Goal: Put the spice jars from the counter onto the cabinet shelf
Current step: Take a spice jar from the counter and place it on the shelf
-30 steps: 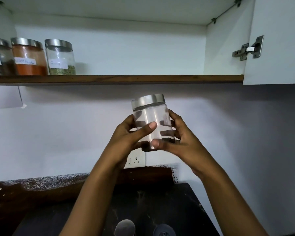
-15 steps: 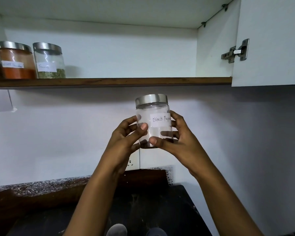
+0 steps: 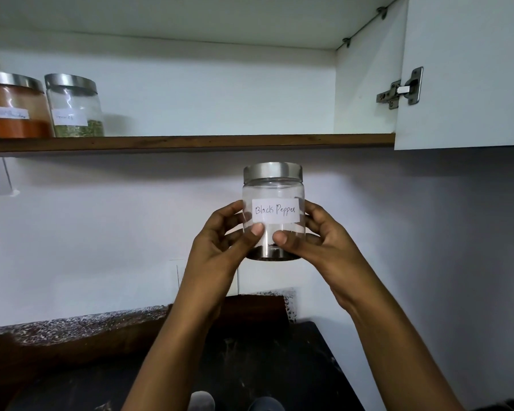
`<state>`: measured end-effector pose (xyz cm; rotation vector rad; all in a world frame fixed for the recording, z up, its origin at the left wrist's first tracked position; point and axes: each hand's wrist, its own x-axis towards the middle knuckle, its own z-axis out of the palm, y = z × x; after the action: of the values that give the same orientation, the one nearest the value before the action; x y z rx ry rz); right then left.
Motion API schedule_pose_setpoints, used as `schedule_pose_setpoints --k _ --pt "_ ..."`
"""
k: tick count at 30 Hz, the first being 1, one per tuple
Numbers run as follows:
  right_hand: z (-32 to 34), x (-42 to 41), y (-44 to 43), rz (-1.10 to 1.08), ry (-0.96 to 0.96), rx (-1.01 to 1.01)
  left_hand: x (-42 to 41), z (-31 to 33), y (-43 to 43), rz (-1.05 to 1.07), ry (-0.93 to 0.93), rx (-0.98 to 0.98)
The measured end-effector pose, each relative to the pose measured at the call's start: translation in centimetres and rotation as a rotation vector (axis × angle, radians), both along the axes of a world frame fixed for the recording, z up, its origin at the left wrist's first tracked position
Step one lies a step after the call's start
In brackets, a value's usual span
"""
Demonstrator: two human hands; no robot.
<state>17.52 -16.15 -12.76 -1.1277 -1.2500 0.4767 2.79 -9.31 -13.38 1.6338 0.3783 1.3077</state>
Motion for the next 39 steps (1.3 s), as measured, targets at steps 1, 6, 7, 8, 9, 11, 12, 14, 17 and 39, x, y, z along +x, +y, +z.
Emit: schedule_pose_setpoints --k 1,6,7,8,9,11,12,14,17,39 --pt "0.0 -0.1 0.0 -0.003 -0.008 0.001 0.0 -0.1 -0.1 0.007 0.024 0.027" --pt "0.1 0.1 -0.1 0.068 0.001 -0.014 -0.3 -0.1 0.0 0.043 0.042 0.054" --pt "0.2 0.1 -0.1 0.087 0.004 -0.020 -0.4 -0.1 0.1 0.053 0.043 0.055" --pt "0.1 0.1 0.0 0.100 0.005 -0.025 -0.6 -0.1 0.2 0.062 0.047 0.060" --pt "0.1 0.1 0.0 0.108 0.005 -0.029 -0.7 -0.1 0.2 0.073 0.049 0.064" --pt "0.2 -0.1 0.3 0.120 0.004 -0.034 -1.1 0.0 0.3 0.091 0.049 0.071" --pt "0.2 -0.3 0.4 0.125 0.003 -0.036 -1.3 0.1 0.3 0.096 0.050 0.075" --pt "0.5 -0.7 0.7 0.129 -0.006 -0.032 -1.7 0.3 0.3 0.104 0.057 0.081" --pt "1.3 -1.6 1.2 0.134 -0.039 -0.006 -2.9 1.0 0.4 0.127 0.060 0.101" --pt "16.3 -11.0 14.5 0.191 -0.238 0.142 -13.7 16.0 10.6 0.369 0.180 0.366"
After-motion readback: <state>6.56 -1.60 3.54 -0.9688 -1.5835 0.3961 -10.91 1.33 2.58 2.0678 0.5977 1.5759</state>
